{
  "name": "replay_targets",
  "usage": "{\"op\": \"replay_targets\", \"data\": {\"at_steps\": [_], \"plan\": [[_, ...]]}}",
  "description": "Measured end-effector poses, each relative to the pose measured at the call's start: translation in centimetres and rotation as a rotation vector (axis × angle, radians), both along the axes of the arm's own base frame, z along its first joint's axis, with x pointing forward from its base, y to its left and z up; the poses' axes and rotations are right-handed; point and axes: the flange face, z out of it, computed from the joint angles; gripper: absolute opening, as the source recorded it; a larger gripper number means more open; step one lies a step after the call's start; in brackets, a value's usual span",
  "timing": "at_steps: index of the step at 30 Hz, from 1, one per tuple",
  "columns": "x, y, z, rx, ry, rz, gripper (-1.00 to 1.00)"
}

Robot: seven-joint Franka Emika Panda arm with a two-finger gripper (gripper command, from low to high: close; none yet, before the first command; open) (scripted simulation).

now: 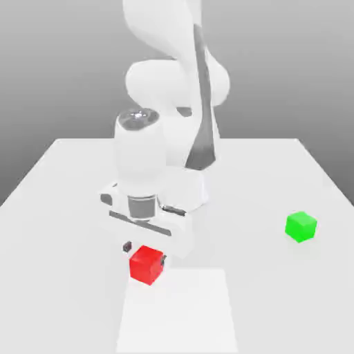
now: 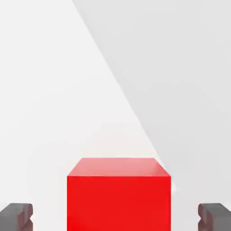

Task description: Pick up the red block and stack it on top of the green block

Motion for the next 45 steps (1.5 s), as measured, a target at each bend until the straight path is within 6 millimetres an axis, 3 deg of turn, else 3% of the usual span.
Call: {"op": "replay_targets", "data": {"at_steps": [7,15,17,20,25,30,35,36,38,45], "plan": [[0.0,0.0,-0.1,0.0,0.0,0.0,-1.0],[0.0,0.0,5.7,0.0,0.0,0.0,-1.0],[0.5,2.6,6.5,0.001,-0.002,0.039,-1.0],[1.0,8.2,7.2,0.003,-0.004,0.121,-1.0],[-0.5,18.1,8.3,0.005,-0.007,0.269,-1.0],[-5.1,27.3,9.1,0.006,-0.006,0.418,-1.0],[-12.5,34.8,9.9,0.003,-0.002,0.568,-1.0],[-14.0,35.9,9.9,0.002,-0.002,0.595,-1.0],[-15.2,36.6,9.8,-0.003,-0.006,0.615,-1.0],[-15.2,36.8,8.6,-0.022,-0.022,0.62,-1.0]]}}
